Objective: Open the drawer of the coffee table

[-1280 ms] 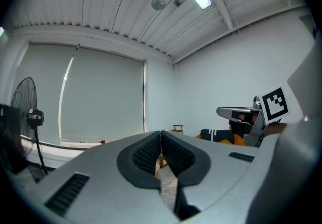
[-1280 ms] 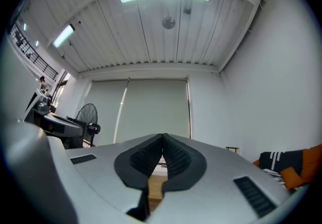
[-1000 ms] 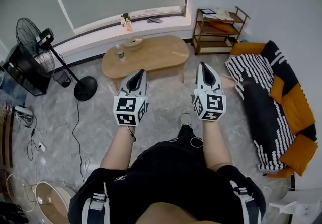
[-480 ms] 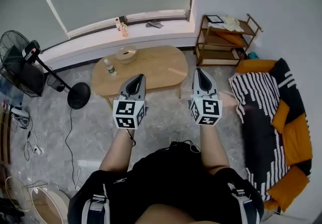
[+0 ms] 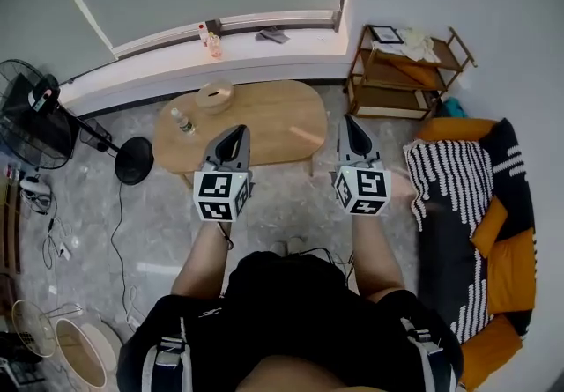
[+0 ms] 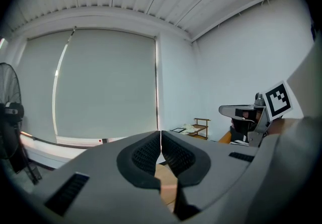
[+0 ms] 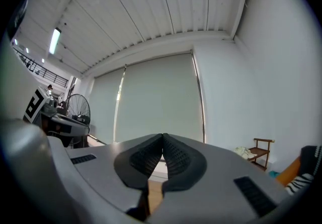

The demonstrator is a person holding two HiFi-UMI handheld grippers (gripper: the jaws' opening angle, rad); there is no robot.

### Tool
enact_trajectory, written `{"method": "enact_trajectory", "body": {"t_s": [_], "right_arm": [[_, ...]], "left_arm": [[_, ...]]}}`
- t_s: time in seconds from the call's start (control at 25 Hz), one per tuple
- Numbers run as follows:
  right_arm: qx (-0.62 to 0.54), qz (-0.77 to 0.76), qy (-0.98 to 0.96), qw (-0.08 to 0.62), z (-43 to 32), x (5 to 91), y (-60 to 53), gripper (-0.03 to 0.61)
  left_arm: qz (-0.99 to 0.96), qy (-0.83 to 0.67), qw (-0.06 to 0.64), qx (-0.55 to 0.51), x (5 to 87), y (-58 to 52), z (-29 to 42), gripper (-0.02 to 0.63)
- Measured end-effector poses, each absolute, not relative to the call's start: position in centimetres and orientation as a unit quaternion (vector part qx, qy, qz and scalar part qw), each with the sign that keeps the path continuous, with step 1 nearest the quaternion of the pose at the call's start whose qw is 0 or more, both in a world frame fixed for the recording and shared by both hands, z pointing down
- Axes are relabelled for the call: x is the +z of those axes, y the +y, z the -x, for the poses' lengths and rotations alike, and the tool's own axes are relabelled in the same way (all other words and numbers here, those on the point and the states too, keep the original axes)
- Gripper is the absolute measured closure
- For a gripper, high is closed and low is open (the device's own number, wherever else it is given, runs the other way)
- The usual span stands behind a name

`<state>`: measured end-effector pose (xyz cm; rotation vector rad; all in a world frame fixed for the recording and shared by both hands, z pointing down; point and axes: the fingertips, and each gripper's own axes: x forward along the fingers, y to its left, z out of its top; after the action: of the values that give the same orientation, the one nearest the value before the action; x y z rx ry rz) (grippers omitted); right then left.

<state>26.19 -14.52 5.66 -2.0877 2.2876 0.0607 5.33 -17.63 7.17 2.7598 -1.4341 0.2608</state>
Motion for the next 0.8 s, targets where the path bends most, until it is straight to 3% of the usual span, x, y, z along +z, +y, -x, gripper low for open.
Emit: {"method": "enact_trajectory", "body": {"t_s": [0.32,0.8], "right_arm": [[0.002,0.660,0.751,-0.001,-26.5,8.9,-19.5,0.561],[-0.074,0.639,0.762,-0.071,-24.7,23.1,-25.7,0.561]], "left_arm": [[-0.876,-0.470,0.040,0.104,10.6,-22.3,-5.0,0.591],[-0.855,-0.480,0.124,0.151,24.2,-27.2,-1.3,0.591]]}}
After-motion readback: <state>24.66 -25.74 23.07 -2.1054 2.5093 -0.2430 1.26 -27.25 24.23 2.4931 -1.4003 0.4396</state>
